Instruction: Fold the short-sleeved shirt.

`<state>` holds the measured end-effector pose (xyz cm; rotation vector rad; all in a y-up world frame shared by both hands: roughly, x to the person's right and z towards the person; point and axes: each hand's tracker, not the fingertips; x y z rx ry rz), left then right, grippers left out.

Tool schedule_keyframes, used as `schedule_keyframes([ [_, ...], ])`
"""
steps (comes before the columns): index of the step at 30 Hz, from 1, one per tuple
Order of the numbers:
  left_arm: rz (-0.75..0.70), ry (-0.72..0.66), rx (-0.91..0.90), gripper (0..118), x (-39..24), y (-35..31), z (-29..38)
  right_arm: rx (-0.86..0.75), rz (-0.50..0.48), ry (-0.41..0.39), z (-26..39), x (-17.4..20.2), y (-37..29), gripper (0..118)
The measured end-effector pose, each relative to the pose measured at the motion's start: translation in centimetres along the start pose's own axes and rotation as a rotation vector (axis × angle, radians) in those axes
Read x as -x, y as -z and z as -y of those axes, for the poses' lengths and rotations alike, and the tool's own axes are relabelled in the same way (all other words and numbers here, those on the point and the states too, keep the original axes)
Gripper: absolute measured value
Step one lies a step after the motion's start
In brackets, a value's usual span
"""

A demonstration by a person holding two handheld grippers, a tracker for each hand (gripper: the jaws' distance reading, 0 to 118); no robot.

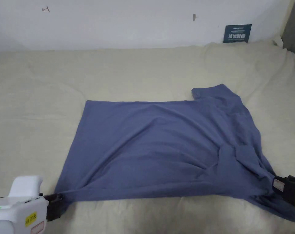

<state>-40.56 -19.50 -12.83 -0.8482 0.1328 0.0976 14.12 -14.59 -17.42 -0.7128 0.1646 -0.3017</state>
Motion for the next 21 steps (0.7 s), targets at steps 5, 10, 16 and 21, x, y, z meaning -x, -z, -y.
schedule_keyframes([
  [5, 0.018, 0.014, 0.017, 3, -0.7, -0.4, -0.5, 0.010, 0.021, 0.021, 0.3, -1.5, -0.2, 0],
  [10, 0.002, -0.009, 0.001, 3, -1.3, -1.4, -1.1, 0.029, 0.055, 0.005, 0.1, -2.6, -0.2, 43],
  [16, -0.009, 0.000, 0.001, 3, -1.4, -1.2, -1.0, 0.052, 0.090, 0.026, 0.4, -4.1, 0.6, 88],
  [21, -0.013, -0.005, 0.006, 3, -1.8, -1.4, -0.9, 0.075, 0.066, 0.029, 0.2, -4.1, 1.4, 88],
])
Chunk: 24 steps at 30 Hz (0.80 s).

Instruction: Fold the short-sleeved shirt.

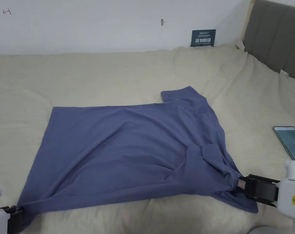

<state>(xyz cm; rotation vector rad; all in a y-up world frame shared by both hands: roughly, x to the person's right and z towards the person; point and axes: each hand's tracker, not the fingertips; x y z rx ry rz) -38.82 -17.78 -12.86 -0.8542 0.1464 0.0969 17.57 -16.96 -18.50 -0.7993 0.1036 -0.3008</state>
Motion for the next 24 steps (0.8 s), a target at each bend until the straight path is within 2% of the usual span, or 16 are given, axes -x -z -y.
schedule_keyframes([
  [2, 0.003, -0.003, 0.005, 3, 0.3, 0.1, -0.1, 0.017, 0.002, -0.028, 0.0, 0.5, 0.4, 87],
  [5, 0.002, -0.004, 0.008, 3, 0.3, 0.1, -0.2, 0.045, 0.021, -0.081, 0.1, 1.5, 0.9, 74],
  [6, 0.003, -0.005, 0.008, 3, 0.3, 0.1, -0.2, 0.065, 0.008, -0.106, 0.3, 1.8, 1.1, 57],
  [8, 0.006, -0.008, 0.011, 3, 0.3, 0.2, -0.2, 0.092, 0.036, -0.140, 0.7, 1.6, 2.3, 5],
  [10, 0.005, -0.010, 0.017, 3, 0.4, 0.2, -0.2, 0.123, 0.073, -0.149, 0.8, 1.4, 3.3, 5],
  [13, 0.005, -0.007, 0.023, 3, 0.4, 0.3, -0.3, 0.102, 0.045, -0.138, 0.6, 1.6, 2.5, 3],
  [19, -0.012, 0.009, 0.018, 3, 0.7, 0.2, -1.5, 0.050, 0.067, -0.162, -1.1, 1.7, 0.4, 3],
  [20, -0.018, 0.010, 0.012, 3, 0.7, 0.0, -1.9, 0.032, 0.077, -0.149, -1.6, 1.6, 0.0, 3],
  [24, -0.002, -0.014, -0.027, 3, 1.0, -0.6, -4.3, -0.018, 0.009, -0.083, -4.1, 1.1, -1.0, 3],
])
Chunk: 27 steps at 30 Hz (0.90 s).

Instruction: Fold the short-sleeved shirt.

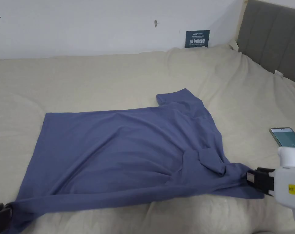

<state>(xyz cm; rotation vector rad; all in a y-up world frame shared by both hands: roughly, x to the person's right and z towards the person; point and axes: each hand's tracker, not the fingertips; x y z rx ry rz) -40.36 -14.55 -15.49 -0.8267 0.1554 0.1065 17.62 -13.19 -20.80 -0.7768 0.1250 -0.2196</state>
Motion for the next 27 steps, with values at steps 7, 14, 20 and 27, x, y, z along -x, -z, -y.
schedule_keyframes([
  [7, -0.022, 0.065, -0.023, 3, -0.5, 4.3, -7.8, -0.018, -0.041, 0.114, -6.2, -0.9, 3.6, 3],
  [14, -0.037, 0.156, 0.073, 3, -1.4, 11.9, -12.8, 0.062, -0.003, 0.136, -11.0, -0.4, 11.4, 3],
  [20, -0.064, 0.079, 0.110, 3, -0.3, 15.7, -13.7, 0.120, 0.041, 0.098, -12.8, 0.9, 16.1, 3],
  [27, -0.072, 0.125, 0.090, 118, -0.6, 14.4, -12.8, 0.068, 0.026, 0.081, -12.0, 0.9, 15.9, 86],
])
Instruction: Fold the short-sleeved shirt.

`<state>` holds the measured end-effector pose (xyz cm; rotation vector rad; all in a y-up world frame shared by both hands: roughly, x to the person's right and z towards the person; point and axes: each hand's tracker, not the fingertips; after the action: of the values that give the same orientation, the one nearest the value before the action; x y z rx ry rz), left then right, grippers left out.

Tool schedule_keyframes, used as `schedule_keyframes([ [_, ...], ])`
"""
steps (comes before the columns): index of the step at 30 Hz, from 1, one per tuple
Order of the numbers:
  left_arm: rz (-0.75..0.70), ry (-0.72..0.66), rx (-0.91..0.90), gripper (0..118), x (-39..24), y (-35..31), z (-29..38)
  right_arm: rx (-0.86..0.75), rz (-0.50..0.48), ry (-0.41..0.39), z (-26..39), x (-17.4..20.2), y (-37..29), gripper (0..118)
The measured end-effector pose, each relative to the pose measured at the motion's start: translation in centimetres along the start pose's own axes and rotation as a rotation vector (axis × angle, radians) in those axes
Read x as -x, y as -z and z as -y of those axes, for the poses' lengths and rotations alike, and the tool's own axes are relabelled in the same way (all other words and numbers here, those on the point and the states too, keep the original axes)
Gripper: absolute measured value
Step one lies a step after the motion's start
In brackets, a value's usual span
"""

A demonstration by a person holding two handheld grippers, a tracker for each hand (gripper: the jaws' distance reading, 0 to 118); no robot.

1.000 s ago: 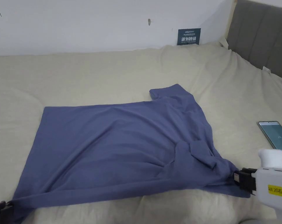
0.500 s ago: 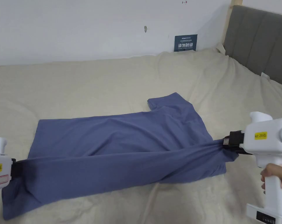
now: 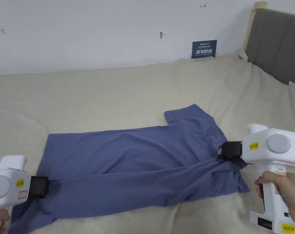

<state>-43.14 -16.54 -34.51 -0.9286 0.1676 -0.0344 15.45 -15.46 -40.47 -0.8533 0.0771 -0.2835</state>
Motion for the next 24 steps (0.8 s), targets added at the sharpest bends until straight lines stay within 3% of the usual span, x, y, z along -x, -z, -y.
schedule_keyframes([
  [3, 0.073, -0.092, -0.082, 118, 1.1, -2.4, 0.5, -0.035, -0.009, 0.005, 0.3, -0.3, -2.6, 86],
  [5, 0.089, -0.139, -0.129, 118, 1.7, -4.7, 1.2, -0.099, -0.027, -0.036, 0.9, -0.1, -5.0, 87],
  [8, 0.089, -0.173, -0.224, 118, 2.1, -8.8, 3.0, -0.155, -0.121, -0.030, 2.6, 0.1, -8.5, 85],
  [10, 0.128, -0.204, -0.206, 118, 2.2, -10.6, 4.9, -0.202, -0.195, -0.006, 4.1, 0.1, -10.2, 71],
  [11, 0.157, -0.213, -0.187, 114, 2.2, -11.0, 5.8, -0.201, -0.182, 0.000, 4.9, 0.3, -10.8, 56],
  [12, 0.165, -0.207, -0.185, 92, 2.1, -11.3, 6.7, -0.195, -0.165, -0.005, 5.6, 0.5, -11.0, 30],
  [13, 0.167, -0.206, -0.185, 62, 1.7, -11.5, 7.6, -0.197, -0.159, -0.008, 6.4, 0.6, -11.1, 10],
  [14, 0.138, -0.194, -0.168, 25, 1.9, -10.8, 8.3, -0.197, -0.145, -0.013, 7.3, 0.7, -11.2, 4],
  [15, 0.116, -0.201, -0.157, 5, 1.6, -10.6, 9.1, -0.195, -0.136, -0.039, 8.1, 0.7, -11.3, 0],
  [17, 0.120, -0.214, -0.128, 4, 1.3, -9.9, 10.3, -0.167, -0.101, -0.082, 9.3, 1.3, -10.9, 0],
  [19, 0.189, -0.231, -0.099, 3, 1.2, -9.1, 11.0, -0.150, -0.105, -0.066, 10.2, 1.0, -10.5, 0],
  [23, 0.145, -0.209, -0.109, 4, 0.9, -8.1, 11.0, -0.107, -0.110, -0.030, 11.2, 0.5, -9.9, 0],
  [24, 0.136, -0.210, -0.120, 29, 1.0, -7.9, 10.8, -0.111, -0.099, -0.024, 11.2, 0.5, -9.9, 0],
])
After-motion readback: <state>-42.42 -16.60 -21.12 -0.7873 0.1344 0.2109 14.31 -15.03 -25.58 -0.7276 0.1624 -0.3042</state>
